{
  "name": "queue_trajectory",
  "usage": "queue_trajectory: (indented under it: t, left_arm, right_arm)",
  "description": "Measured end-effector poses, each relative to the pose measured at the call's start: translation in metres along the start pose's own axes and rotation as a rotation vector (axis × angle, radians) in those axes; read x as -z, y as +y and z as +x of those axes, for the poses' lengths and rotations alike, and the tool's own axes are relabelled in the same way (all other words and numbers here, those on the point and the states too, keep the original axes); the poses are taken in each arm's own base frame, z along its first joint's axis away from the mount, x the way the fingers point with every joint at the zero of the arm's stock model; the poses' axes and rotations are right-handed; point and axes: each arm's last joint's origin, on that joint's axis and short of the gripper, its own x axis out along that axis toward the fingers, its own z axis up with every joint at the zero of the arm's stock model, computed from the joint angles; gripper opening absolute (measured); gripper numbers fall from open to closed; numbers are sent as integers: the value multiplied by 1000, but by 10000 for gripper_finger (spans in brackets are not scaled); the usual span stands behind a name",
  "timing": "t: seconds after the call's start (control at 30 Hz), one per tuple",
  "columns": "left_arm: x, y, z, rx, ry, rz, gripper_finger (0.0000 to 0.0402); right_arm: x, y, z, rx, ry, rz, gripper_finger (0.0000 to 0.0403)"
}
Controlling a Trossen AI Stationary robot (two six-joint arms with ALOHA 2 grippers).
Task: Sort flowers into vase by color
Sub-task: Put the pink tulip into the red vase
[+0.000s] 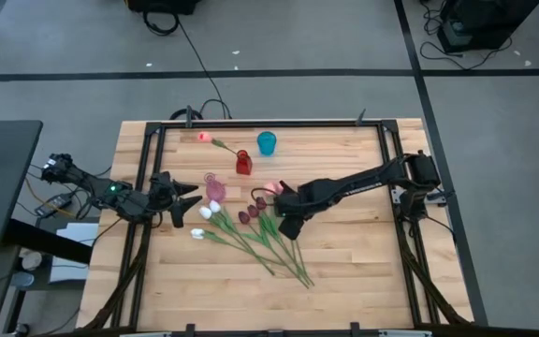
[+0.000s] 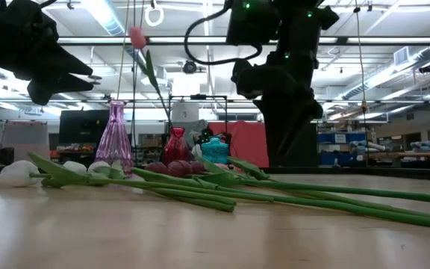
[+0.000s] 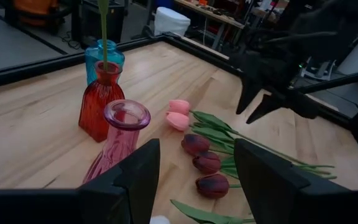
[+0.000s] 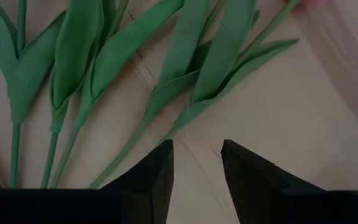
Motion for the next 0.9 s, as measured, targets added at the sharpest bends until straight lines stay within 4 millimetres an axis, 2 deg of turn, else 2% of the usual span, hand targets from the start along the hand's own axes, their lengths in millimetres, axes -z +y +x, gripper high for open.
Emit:
queue_trajectory:
  t: [0.33,0.47,0.67,0.9]
  left_arm:
    - [0,0,0,-3,4,-19,211]
    - [1,0,0,-6,6,-16,211]
    - [1,0,0,-6,6,-16,211]
    - [1,0,0,-6,6,-16,211]
  right_arm:
    - [7,16,30,72,63,-19,137]
    - [5,18,29,59,59,-29,132]
    - [4,18,16,17,35,-2,130]
    - [3,22,25,0,31,-8,130]
